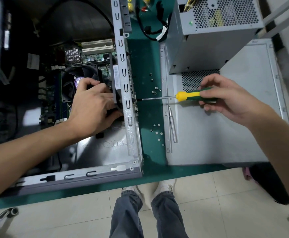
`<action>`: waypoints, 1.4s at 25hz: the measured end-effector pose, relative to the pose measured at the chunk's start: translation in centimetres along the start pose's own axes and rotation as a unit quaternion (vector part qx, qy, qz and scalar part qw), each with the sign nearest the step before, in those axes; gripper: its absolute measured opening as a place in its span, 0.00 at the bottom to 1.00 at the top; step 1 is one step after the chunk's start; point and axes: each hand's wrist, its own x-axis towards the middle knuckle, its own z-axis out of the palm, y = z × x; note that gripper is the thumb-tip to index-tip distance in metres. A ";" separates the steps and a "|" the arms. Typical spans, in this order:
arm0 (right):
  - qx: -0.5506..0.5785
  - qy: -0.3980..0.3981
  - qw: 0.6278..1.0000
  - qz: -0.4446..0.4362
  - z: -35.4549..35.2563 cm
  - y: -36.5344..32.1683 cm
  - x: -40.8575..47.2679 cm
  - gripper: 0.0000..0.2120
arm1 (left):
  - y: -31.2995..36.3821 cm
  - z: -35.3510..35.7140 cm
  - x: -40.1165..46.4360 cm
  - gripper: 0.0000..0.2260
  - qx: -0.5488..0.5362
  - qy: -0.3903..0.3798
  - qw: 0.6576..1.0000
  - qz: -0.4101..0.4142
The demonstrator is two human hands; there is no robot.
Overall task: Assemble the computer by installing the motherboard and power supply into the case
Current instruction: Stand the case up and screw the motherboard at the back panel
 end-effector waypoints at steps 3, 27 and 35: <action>-0.084 0.040 0.995 -0.028 0.5 0.6 0.0 0.11 | -0.1 0.1 -0.1 0.14 -0.010 0.004 1.000 -0.008; -0.096 0.071 0.992 -0.031 0.6 0.8 -0.2 0.14 | 0.2 -0.1 0.1 0.22 0.014 0.016 1.000 -0.001; -0.043 0.076 0.995 -0.052 0.5 1.5 -0.7 0.10 | 0.4 -0.2 0.2 0.15 0.003 -0.001 1.000 -0.001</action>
